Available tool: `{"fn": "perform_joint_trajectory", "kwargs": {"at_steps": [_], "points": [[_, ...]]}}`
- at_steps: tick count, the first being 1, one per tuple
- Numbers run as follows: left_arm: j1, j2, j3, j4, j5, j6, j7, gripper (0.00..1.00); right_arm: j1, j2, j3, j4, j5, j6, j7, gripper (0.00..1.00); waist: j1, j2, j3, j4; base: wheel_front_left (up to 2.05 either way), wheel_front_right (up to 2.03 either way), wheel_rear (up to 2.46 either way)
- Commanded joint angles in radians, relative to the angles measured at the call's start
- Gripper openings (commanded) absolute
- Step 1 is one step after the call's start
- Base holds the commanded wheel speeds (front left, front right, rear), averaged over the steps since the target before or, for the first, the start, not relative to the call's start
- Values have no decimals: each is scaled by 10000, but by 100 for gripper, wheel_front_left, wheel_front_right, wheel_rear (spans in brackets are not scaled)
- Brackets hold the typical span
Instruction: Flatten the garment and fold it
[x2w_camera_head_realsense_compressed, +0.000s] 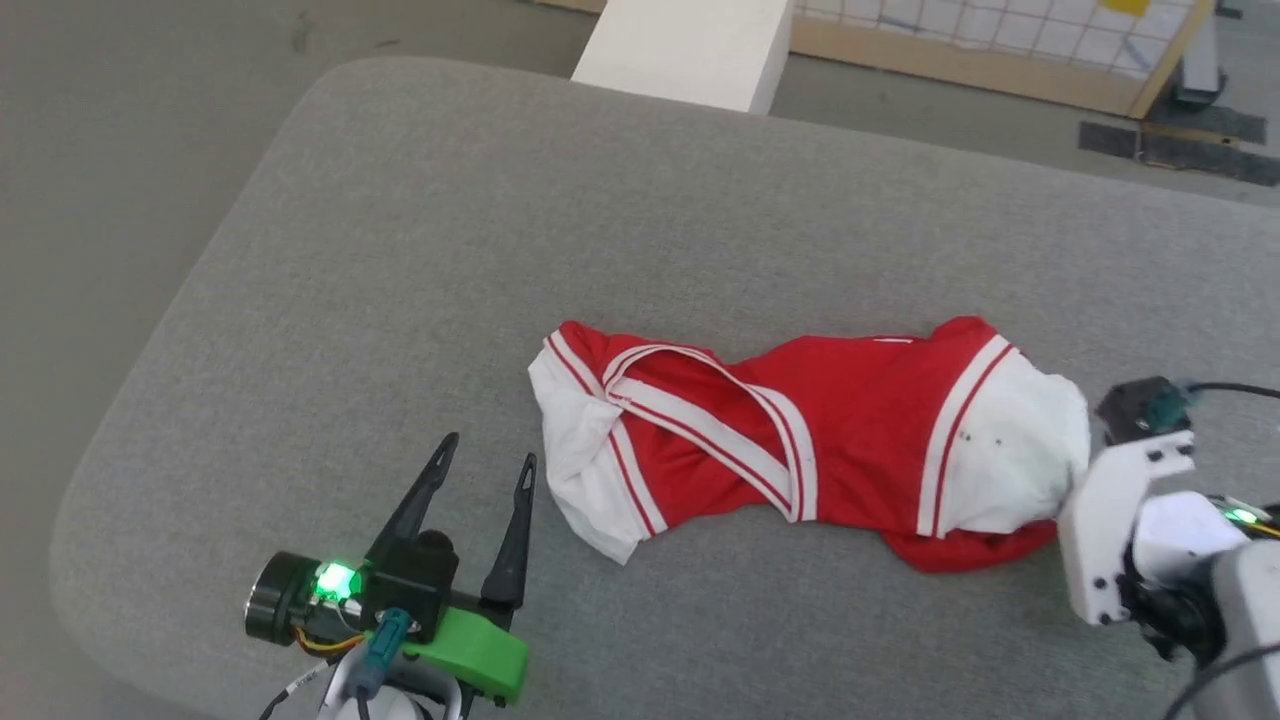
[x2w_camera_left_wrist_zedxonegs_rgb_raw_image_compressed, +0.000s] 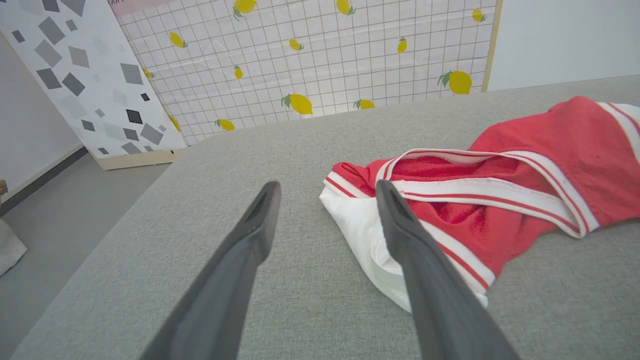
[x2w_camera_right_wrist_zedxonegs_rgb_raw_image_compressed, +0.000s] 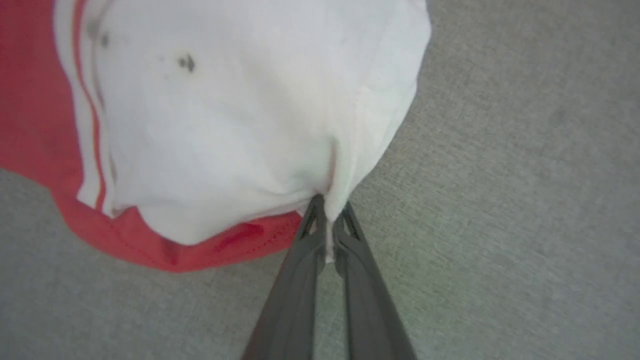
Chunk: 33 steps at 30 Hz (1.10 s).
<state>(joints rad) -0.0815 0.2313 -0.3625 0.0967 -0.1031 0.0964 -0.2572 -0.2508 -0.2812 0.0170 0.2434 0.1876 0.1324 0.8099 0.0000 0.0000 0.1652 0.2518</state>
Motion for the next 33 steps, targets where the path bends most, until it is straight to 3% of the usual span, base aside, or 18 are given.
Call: {"fn": "perform_joint_trajectory", "kwargs": {"at_steps": [1, 10, 15, 20, 21, 28, 31, 33], "points": [[80, -50, 75, 67, -44, -57, -45, 100, 379, -199, -137, -309, 115, -17, 28, 0, 0, 0, -571, -603, 0, 0, 0], [404, -238, 417, 243, -40, -206, -45, 100, 3001, -730, -1947, -3932, 967, -17, 1682, 0, 0, 0, -1216, -1472, 0, 0, 0], [475, -302, 559, 288, -9, -327, -45, 100, 4546, -681, -3218, -4284, 791, -17, 2122, 0, 0, 0, -1307, -1602, 0, 0, 0], [576, -297, 685, 375, 12, -479, -45, 100, 4997, -621, -3892, -3701, -29, -17, 1485, 0, 0, 0, -1380, -1680, 0, 0, 0], [584, -297, 700, 384, 4, -538, -45, 100, 4884, -502, -3901, -3563, -89, -17, 1038, 98, 0, 0, -1375, -1694, 0, 0, 0], [669, -397, 404, 821, -409, -1423, -18, 100, 3773, 311, -3392, -3360, 146, -17, -1701, 100, 0, 0, -1399, -1796, 0, 0, 0], [665, -386, -171, 1108, -1081, -2033, 838, 100, 3478, 591, -3267, -3663, 157, -17, -2672, 100, 0, 0, -1358, -1831, 0, 0, 0], [603, -244, -686, 1061, -1616, -2196, 1800, 100, 3402, 824, -3241, -3864, 156, -17, -2995, 100, 0, 0, -1285, -1849, 0, 0, 0]]}}
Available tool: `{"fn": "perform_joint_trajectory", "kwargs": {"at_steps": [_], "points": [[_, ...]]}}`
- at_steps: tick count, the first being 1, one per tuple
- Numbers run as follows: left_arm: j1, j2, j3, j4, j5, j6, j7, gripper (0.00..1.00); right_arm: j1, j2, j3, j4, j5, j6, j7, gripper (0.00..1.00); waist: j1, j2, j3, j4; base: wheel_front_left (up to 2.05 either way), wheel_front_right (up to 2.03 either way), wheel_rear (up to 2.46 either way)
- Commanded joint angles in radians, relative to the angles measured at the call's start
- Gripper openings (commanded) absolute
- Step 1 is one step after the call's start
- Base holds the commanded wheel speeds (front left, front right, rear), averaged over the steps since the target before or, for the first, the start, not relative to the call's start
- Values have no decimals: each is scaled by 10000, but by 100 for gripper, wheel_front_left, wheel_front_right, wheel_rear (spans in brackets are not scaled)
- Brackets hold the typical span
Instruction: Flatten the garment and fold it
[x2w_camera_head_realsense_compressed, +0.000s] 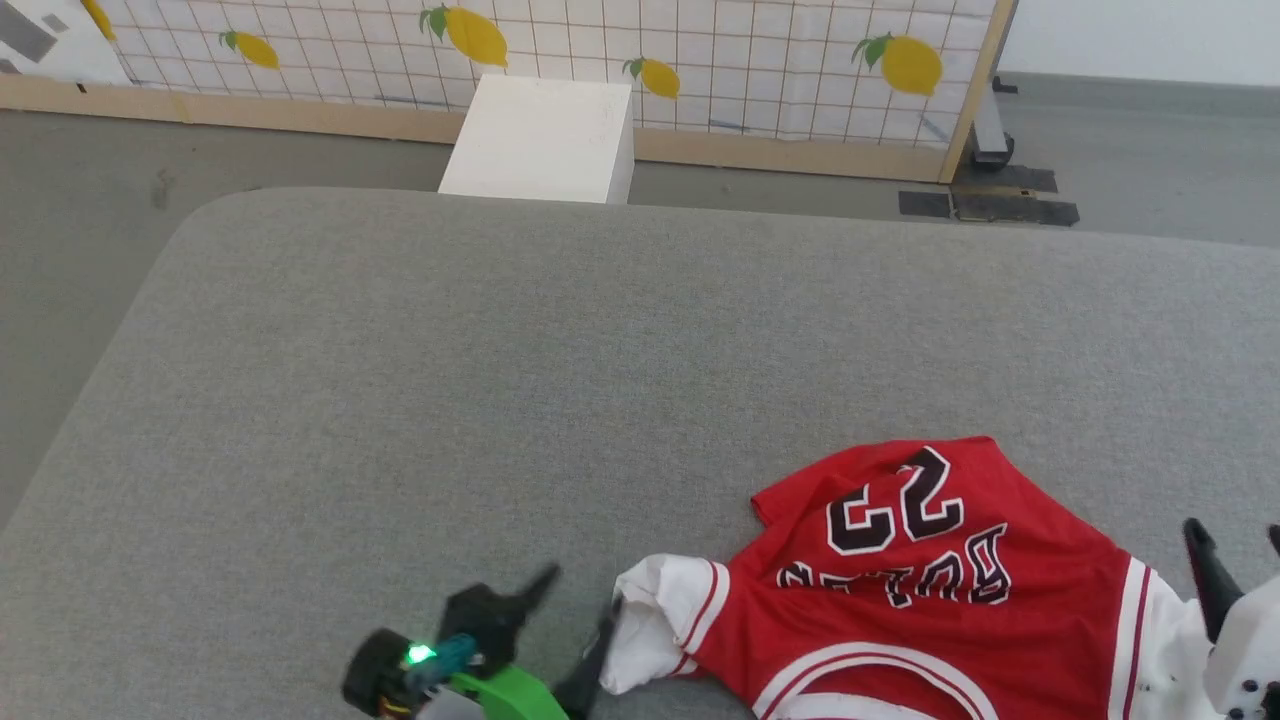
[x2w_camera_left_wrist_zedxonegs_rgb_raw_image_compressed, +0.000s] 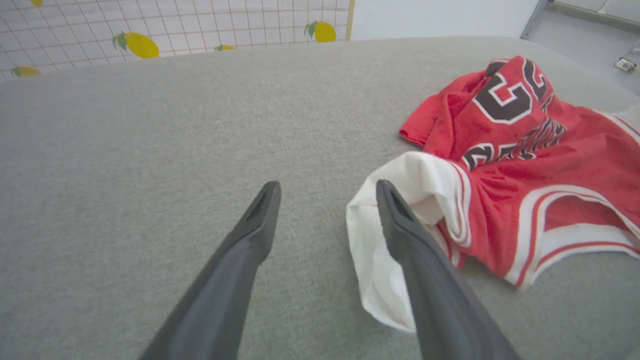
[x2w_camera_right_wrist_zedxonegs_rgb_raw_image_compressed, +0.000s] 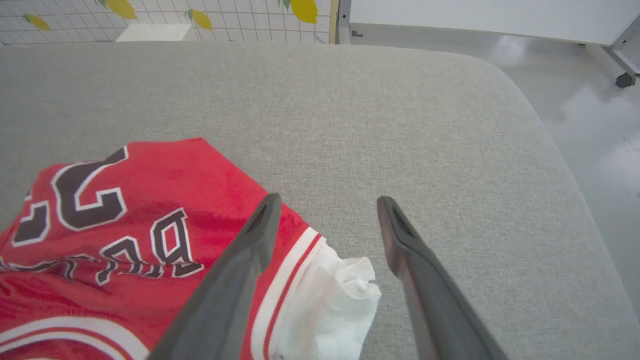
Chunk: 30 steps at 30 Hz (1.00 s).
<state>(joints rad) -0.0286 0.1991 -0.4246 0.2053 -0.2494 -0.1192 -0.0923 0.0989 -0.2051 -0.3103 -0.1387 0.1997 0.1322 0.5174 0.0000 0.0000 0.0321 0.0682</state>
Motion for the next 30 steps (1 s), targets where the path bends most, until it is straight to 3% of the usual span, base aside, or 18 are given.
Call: {"fn": "perform_joint_trajectory", "kwargs": {"at_steps": [1, 6, 9, 15, 16, 17, 23, 26, 30], "points": [[39, 196, -332, -76, -393, -73, 674, 100, -104, 151, 56, -121, 40, -15, -161, 100, 0, 0, 85, -25, 0, 0, 0], [-477, 1056, -1665, -765, -1735, -110, 3042, 100, -37, 557, 173, -218, 156, -15, -172, 100, 0, 0, 428, -133, 0, 0, 0], [-989, 1523, -1972, -796, -1674, -111, 3952, 100, -19, 589, 305, -147, 134, -15, -146, 100, 0, 0, 683, -240, 0, 0, 0], [-1691, 1605, -2302, -355, -1770, -103, 4861, 100, -195, 668, 563, -51, 247, -15, -238, 100, 0, 0, 1207, -500, 0, 0, 0], [-1802, 1691, -2487, -275, -1886, -107, 5016, 33, -235, 659, 603, -10, 260, -15, -270, 100, 0, 0, 1277, -540, 0, 0, 0], [-1914, 1785, -2711, -275, -2005, -108, 5087, 0, -270, 652, 634, 32, 273, -15, -290, 100, 0, 0, 1309, -567, 0, 0, 0], [-2647, 2581, -3655, -485, -2985, -112, 4838, 0, -405, 572, 693, 368, 289, -15, -431, 100, 0, 0, 1218, -617, 0, 0, 0], [-3325, 2995, -3344, -405, -2829, -76, 3444, 0, -367, 532, 706, 617, 245, -15, -537, 100, 0, 0, 792, -512, 0, 0, 0], [-3985, 3269, -2613, -329, -1998, 519, 1616, 0, -310, 479, 788, 677, 200, -15, -565, 100, 0, 0, 495, -403, 0, 0, 0]]}}
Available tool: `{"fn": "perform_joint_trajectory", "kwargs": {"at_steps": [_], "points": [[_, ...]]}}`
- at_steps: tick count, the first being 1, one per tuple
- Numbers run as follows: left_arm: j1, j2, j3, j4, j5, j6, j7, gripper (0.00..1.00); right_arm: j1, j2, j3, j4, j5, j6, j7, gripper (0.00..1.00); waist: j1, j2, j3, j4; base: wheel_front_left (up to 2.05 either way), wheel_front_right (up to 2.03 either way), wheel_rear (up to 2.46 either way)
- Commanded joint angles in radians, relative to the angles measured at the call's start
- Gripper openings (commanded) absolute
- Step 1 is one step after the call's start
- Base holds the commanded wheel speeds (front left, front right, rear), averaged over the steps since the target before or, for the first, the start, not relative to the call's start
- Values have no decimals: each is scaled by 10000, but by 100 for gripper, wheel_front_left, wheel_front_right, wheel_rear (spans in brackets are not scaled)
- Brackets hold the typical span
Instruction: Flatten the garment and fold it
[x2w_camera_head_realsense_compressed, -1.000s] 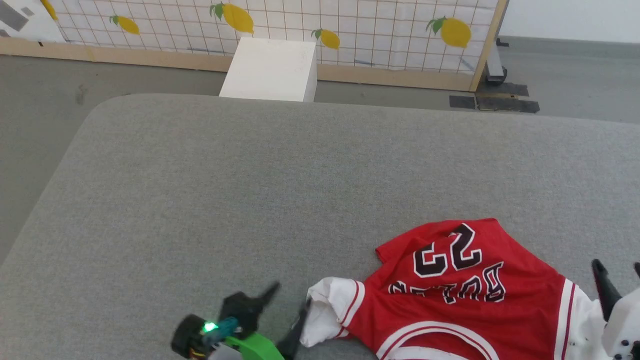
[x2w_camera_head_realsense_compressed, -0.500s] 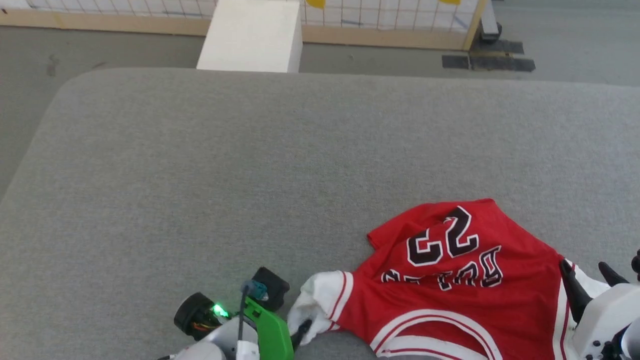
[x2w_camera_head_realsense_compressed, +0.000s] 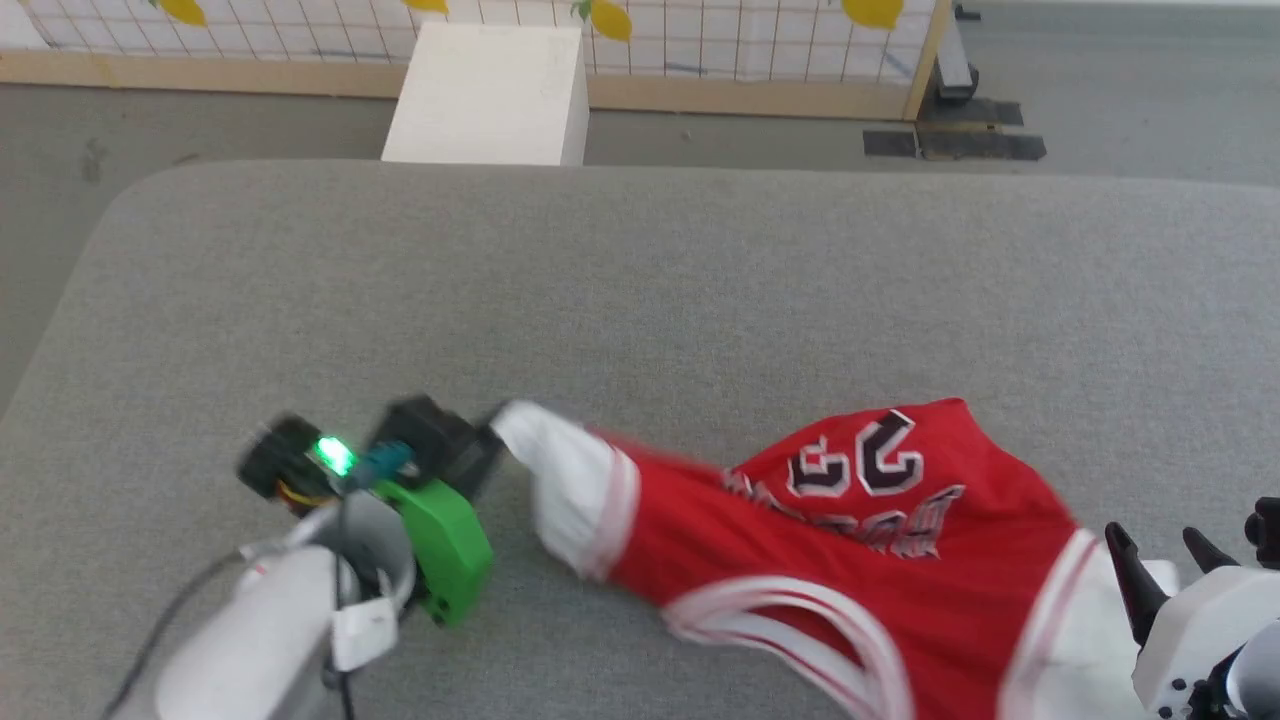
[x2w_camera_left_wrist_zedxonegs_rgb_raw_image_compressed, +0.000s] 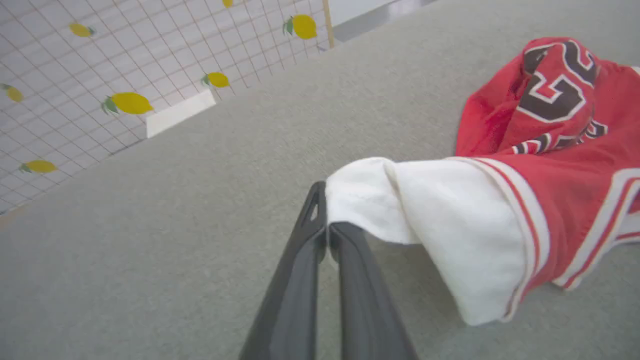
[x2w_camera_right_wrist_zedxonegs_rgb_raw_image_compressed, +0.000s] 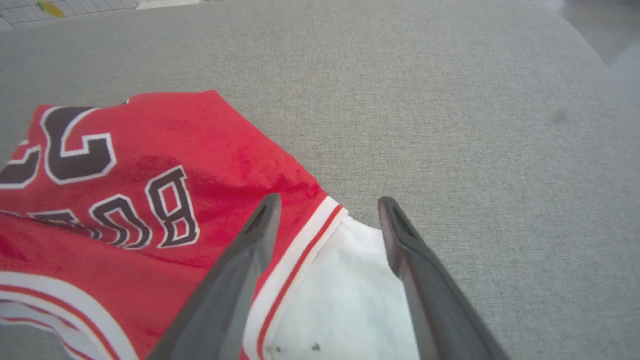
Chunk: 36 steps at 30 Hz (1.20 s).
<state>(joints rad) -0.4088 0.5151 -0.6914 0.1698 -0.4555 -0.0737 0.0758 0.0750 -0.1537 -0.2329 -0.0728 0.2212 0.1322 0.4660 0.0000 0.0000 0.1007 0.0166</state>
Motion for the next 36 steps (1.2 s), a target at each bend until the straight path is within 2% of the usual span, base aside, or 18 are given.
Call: {"fn": "perform_joint_trajectory", "kwargs": {"at_steps": [1, 6, 10, 11, 12, 16, 18, 20, 23, 26, 29, 32, 36], "points": [[-308, 204, 206, 51, 314, 240, -565, 0, -56, -37, 36, 27, -17, -15, -48, 100, 0, 0, -250, 137, 0, 0, 0], [-273, 596, 767, 140, 959, 1013, -2313, 0, 91, 12, 159, 48, 9, -15, 15, 100, 0, 0, -355, 253, 0, 0, 0], [349, 922, 929, 940, 922, 1364, -2544, 0, 245, 50, 292, 70, 22, -15, 88, 100, 0, 0, -239, 371, 0, 0, 0], [494, 963, 969, 1285, 911, 1525, -2493, 96, 262, 52, 332, 83, 24, -15, 100, 100, 0, 0, -200, 401, 0, 0, 0], [594, 966, 1011, 1573, 902, 1701, -2417, 100, 272, 50, 367, 97, 26, -15, 105, 100, 0, 0, -163, 426, 0, 0, 0], [750, 723, 1213, 2408, 823, 2274, -2627, 100, 267, 27, 638, 155, 72, -15, 98, 100, 0, 0, -75, 543, 0, 0, 0], [691, 517, 1473, 2507, 780, 2708, -2904, 100, 217, -22, 777, 123, 107, -15, 71, 100, 0, 0, -80, 654, 0, 0, 0], [655, 284, 1823, 2401, 674, 3140, -3142, 100, 114, -110, 941, 77, 144, -15, 51, 100, 0, 0, -140, 777, 0, 0, 0], [700, -42, 2219, 1582, 689, 3434, -3344, 100, -155, -332, 1266, 61, 304, -15, 157, 100, 0, 0, -249, 1013, 0, 0, 0], [957, -334, 2500, 220, 1034, 3456, -3368, 100, -533, -678, 1750, 68, 396, -15, 490, 100, 0, 0, -285, 1263, 0, 0, 0], [1543, -736, 2697, -1176, 1487, 3436, -3372, 100, -1040, -948, 2276, 342, 607, -15, 1349, 100, 0, 0, -248, 1565, 0, 0, 0], [2226, -1131, 2740, -1976, 1836, 3318, -3373, 100, -1629, -1192, 2813, 847, 832, -15, 2586, 100, 0, 0, -128, 1855, 0, 0, 0], [2847, -1623, 2677, -2314, 2184, 3158, -3374, 100, -2278, -1441, 3224, 1702, 929, -15, 3901, 100, 0, 0, 87, 2260, 0, 0, 0]]}}
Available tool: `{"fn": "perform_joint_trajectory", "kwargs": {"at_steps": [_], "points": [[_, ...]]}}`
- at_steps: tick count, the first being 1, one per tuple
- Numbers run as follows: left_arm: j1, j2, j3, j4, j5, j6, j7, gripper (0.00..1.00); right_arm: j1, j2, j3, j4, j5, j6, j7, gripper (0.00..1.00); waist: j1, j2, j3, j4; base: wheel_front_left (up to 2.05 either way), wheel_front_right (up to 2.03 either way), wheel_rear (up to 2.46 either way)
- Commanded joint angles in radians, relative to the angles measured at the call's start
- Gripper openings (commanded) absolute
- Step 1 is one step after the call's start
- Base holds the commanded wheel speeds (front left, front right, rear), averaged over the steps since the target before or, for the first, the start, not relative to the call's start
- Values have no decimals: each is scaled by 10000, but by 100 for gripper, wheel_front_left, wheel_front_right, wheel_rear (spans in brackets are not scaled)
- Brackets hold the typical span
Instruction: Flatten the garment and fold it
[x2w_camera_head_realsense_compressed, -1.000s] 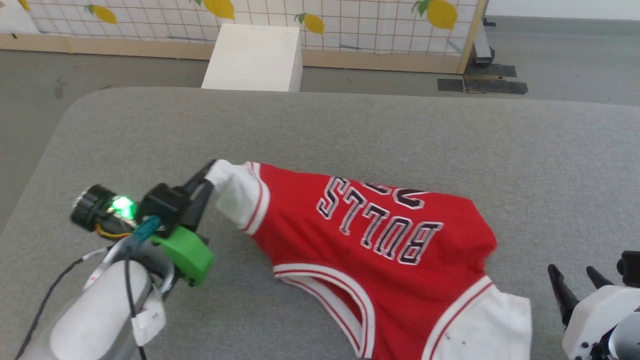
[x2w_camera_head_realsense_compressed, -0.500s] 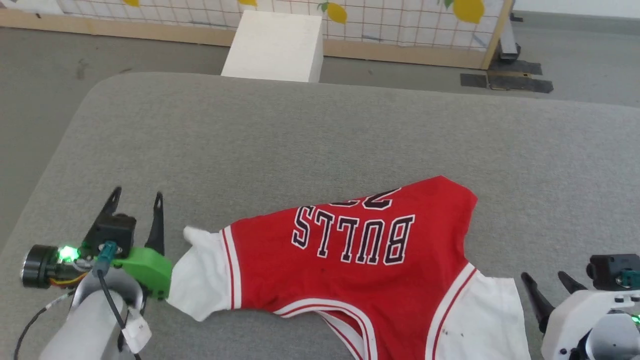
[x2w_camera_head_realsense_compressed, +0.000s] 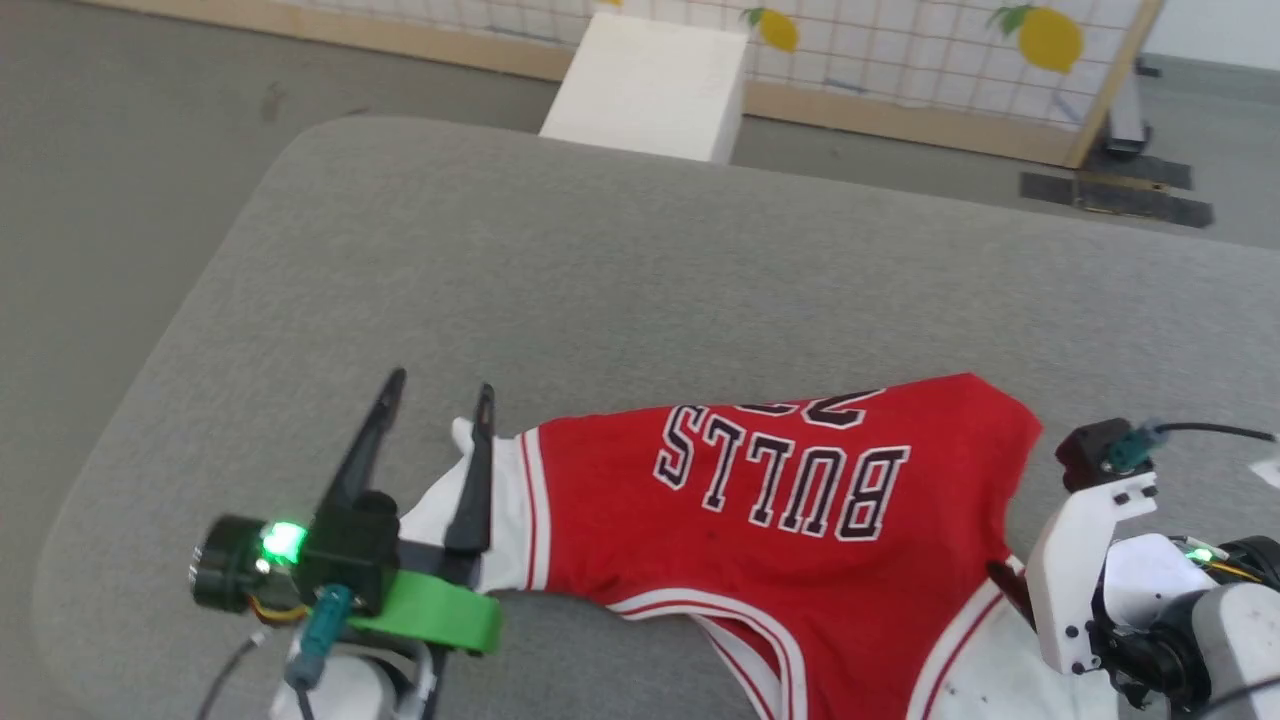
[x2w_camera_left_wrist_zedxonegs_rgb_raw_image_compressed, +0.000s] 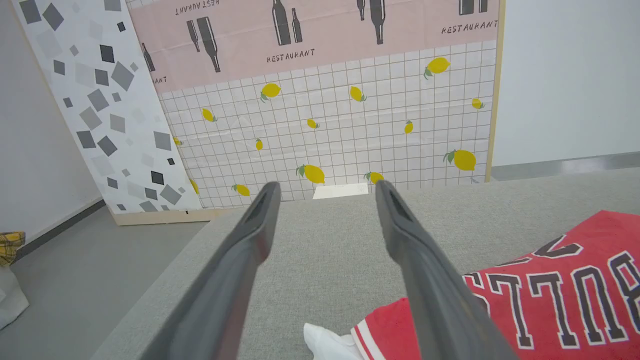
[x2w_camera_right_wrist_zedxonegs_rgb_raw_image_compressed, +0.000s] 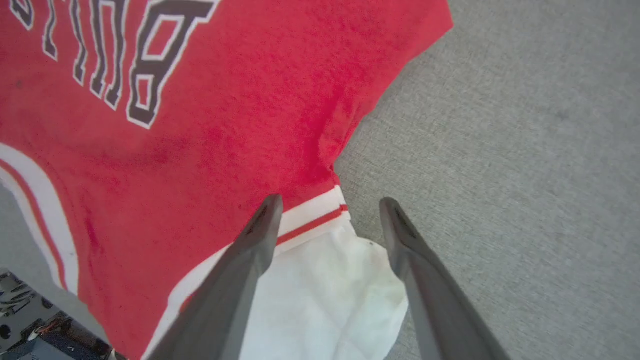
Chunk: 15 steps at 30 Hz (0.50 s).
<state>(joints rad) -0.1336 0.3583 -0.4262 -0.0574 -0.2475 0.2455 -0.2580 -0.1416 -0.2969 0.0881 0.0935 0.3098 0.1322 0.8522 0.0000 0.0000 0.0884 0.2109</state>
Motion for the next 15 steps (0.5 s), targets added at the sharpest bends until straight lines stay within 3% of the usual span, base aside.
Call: {"fn": "perform_joint_trajectory", "kwargs": {"at_steps": [1, 9, 10, 11, 15], "points": [[241, -236, 59, -79, 127, -69, -36, 100, -251, -81, 110, 287, 27, -15, 372, 100, 0, 0, 284, 443, 0, 0, 0], [631, -1052, 367, 192, 516, -682, -37, 100, -513, -417, 605, 1576, -4, -15, 1019, 100, 0, 0, 715, 1064, 0, 0, 0], [645, -1134, 440, 235, 567, -759, -37, 100, -440, -462, 712, 1688, 89, -15, 1104, 22, 0, 0, 743, 1088, 0, 0, 0], [656, -1190, 497, 264, 605, -819, -37, 100, -375, -515, 807, 1743, 151, -15, 1162, 0, 0, 0, 759, 1099, 0, 0, 0], [667, -1411, 726, 423, 778, -1077, -37, 100, -192, -1166, 1152, 1665, 156, -15, 1096, 0, 0, 0, 795, 1036, 0, 0, 0]]}}
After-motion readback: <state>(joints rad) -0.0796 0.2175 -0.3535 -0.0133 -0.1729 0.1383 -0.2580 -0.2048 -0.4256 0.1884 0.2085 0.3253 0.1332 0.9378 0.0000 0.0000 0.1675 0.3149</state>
